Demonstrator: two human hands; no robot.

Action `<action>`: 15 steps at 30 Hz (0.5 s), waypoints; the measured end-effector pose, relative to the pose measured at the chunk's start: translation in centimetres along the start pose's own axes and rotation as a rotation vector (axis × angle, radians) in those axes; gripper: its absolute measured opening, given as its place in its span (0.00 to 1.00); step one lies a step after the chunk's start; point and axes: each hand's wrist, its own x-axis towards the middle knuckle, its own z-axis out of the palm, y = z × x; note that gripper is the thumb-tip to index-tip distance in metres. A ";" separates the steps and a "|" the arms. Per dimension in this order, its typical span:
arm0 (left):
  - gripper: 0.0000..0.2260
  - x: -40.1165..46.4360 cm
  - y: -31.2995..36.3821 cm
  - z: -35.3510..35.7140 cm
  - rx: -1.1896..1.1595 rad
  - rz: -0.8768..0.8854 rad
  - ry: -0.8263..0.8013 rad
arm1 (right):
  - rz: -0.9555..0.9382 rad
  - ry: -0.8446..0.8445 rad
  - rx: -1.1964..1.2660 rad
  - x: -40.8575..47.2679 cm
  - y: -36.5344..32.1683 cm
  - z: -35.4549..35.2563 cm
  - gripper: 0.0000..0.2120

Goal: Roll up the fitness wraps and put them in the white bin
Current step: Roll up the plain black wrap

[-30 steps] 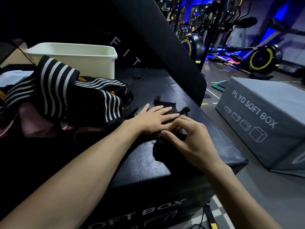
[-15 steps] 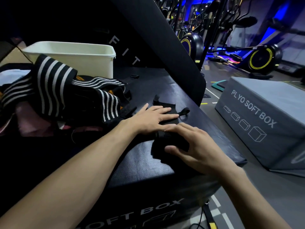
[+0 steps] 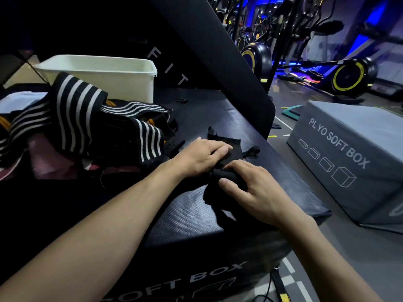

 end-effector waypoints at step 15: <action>0.17 -0.2 -0.4 -0.8 0.105 0.018 0.022 | 0.093 -0.049 0.185 1.3 0.2 -0.4 0.03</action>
